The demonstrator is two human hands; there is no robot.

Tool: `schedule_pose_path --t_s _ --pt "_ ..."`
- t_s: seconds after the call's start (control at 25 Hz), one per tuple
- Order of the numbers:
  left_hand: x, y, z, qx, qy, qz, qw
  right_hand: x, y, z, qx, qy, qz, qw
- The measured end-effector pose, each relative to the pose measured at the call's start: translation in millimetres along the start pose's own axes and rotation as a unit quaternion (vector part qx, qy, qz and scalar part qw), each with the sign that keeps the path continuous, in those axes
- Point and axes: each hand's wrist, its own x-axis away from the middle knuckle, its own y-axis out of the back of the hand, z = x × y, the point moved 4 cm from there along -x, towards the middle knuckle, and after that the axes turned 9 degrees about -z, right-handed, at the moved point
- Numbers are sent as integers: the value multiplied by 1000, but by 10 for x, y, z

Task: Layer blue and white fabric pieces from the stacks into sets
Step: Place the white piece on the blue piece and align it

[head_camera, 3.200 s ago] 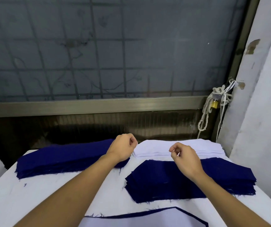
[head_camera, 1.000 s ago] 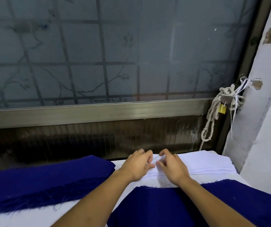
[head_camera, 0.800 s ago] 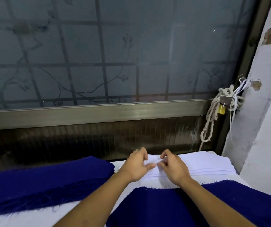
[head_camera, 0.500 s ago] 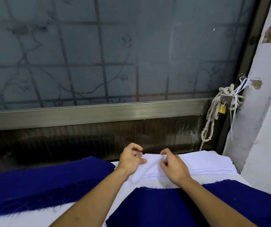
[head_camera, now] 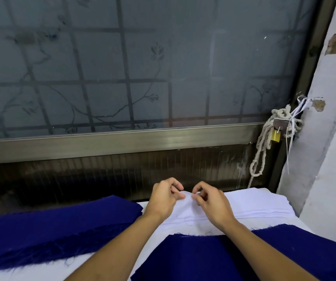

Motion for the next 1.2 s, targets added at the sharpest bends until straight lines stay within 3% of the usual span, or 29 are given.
schedule_pose_path --t_s 0.32,0.68,0.88,1.0,1.2 --pt "29 28 94 -88 6 26 996 3 45 20 37 24 -29 999" --pt "29 45 80 -25 22 1 999 20 -17 51 41 13 -1 999" --pt "44 160 152 -76 8 67 995 -23 56 -8 59 -28 -39 997" --pt "34 273 228 -43 33 90 995 -17 107 -29 49 -25 -58 997" --pt "-22 366 315 -122 45 -7 991 4 177 -2 -31 -49 -87 995"
